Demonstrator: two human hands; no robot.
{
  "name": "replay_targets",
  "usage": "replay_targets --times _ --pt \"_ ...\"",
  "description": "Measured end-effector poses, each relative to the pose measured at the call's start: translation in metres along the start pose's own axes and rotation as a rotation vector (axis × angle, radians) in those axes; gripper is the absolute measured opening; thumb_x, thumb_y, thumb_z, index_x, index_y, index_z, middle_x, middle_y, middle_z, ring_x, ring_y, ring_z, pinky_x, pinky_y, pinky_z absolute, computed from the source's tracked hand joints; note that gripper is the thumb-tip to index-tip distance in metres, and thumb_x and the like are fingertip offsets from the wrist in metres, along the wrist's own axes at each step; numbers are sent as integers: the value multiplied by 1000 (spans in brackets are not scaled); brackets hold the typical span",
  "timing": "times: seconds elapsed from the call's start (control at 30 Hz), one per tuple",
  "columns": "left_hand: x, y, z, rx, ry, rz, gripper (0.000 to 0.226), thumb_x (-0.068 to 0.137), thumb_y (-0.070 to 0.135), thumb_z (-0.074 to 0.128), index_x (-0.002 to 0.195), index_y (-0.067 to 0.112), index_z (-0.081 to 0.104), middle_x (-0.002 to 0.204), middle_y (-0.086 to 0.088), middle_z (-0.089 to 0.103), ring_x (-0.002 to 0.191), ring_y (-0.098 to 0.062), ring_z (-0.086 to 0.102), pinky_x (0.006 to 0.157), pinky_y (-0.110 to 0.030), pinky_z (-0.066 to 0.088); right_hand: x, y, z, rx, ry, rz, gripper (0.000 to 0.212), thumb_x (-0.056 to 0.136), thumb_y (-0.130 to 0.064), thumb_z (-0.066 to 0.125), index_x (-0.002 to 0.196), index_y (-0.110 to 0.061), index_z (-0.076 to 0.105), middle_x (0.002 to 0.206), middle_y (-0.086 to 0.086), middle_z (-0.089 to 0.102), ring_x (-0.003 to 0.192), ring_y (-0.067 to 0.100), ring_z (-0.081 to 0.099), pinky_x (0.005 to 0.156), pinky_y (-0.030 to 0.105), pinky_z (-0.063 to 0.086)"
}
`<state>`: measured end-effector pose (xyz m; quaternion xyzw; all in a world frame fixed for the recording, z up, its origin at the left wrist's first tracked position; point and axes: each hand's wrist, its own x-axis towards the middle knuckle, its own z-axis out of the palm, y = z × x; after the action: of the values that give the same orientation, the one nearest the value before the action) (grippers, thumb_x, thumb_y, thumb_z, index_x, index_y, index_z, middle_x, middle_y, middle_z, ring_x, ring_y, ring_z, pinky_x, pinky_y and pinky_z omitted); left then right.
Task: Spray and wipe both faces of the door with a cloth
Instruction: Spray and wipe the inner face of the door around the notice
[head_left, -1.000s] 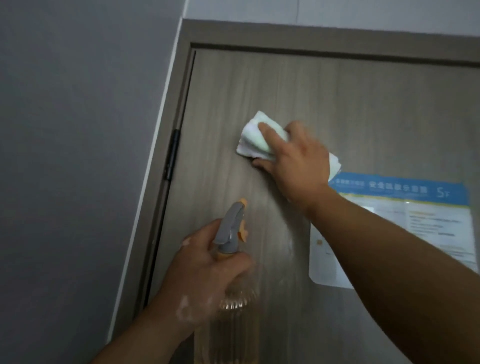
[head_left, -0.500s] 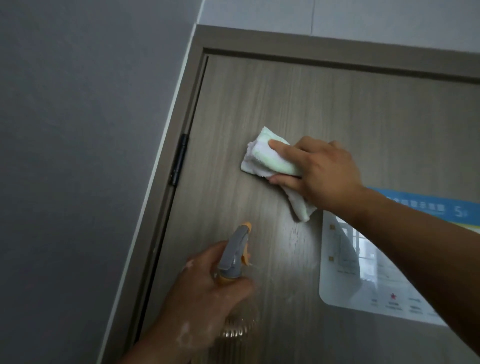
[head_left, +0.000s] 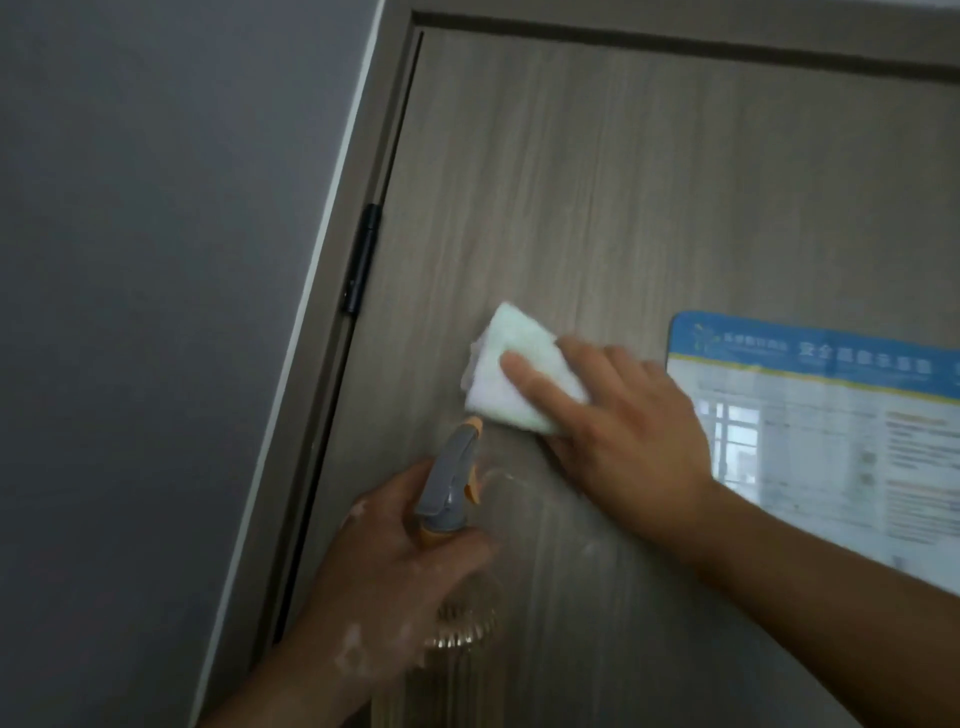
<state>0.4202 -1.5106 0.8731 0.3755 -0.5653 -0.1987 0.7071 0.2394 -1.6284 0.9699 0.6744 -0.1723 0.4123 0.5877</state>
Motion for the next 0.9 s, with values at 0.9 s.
replay_targets --times 0.9 --pt "-40 -45 -21 252 -18 -99 31 59 31 73 86 17 67 72 -19 61 68 -44 63 64 -66 55 41 -2 18 74 48 160 53 98 -47 58 148 -32 53 126 15 63 98 42 59 78 49 48"
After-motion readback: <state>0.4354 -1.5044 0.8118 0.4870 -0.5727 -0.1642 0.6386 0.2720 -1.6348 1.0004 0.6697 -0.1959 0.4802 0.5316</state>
